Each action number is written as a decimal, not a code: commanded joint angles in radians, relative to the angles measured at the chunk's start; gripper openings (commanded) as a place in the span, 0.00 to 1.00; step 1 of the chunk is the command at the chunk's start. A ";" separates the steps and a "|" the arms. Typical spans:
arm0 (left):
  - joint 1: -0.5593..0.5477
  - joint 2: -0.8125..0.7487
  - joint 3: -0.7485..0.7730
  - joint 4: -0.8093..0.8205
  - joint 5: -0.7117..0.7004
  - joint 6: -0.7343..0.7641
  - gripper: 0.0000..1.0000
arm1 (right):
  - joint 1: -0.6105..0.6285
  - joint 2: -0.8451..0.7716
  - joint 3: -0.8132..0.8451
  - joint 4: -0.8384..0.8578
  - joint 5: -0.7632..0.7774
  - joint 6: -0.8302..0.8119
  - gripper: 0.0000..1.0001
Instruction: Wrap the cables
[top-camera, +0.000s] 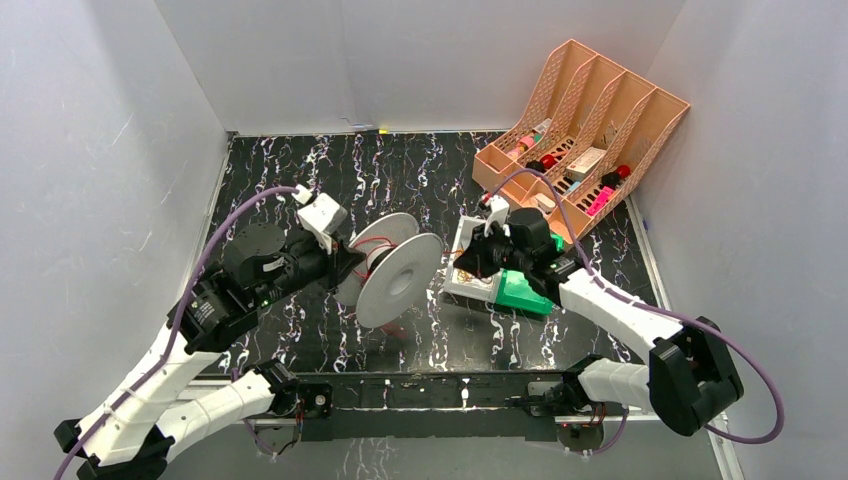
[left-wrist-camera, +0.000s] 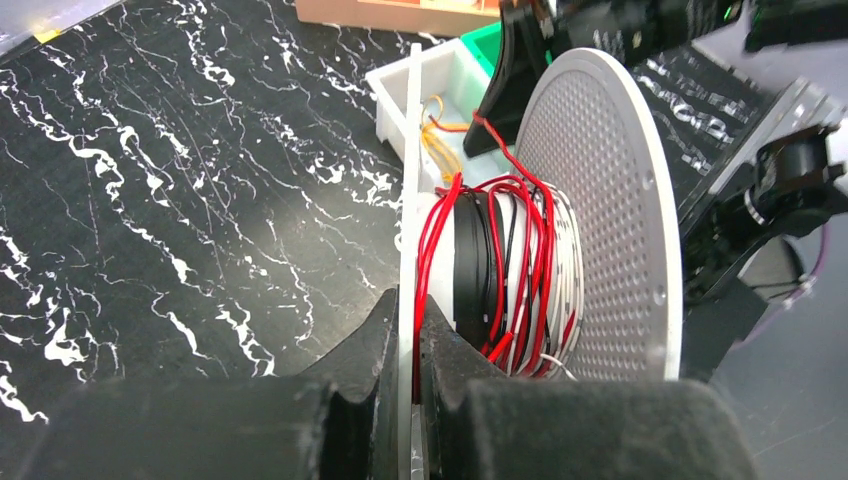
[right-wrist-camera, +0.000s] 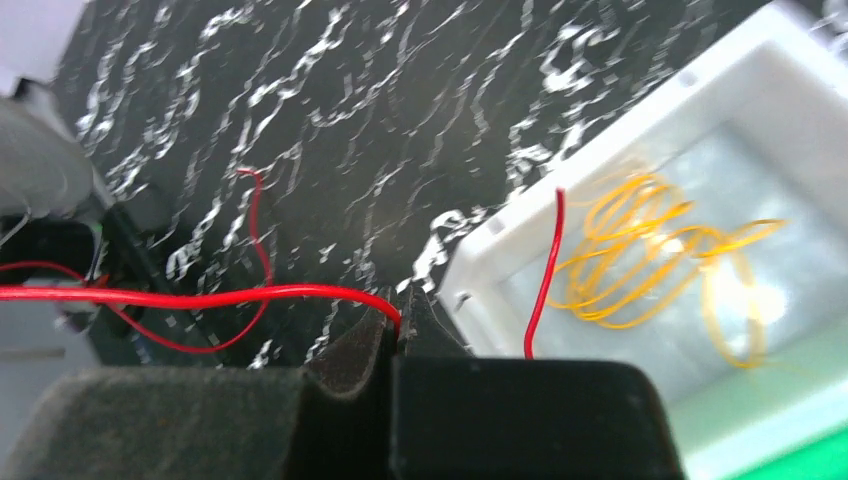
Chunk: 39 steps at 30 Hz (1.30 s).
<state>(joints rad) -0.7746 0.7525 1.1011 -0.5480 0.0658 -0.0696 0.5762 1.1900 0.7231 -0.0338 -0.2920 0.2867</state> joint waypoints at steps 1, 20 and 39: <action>-0.003 -0.033 0.091 0.149 -0.036 -0.121 0.00 | -0.005 0.028 -0.129 0.222 -0.146 0.119 0.00; -0.002 -0.006 0.079 0.305 -0.252 -0.237 0.00 | 0.349 0.031 -0.366 0.748 0.002 0.391 0.00; -0.003 -0.012 0.118 0.270 -0.204 -0.230 0.00 | 0.350 0.051 -0.407 0.796 0.001 0.395 0.30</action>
<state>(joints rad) -0.7765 0.7666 1.1606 -0.3870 -0.1322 -0.2764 0.9215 1.2369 0.3450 0.7006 -0.2905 0.6804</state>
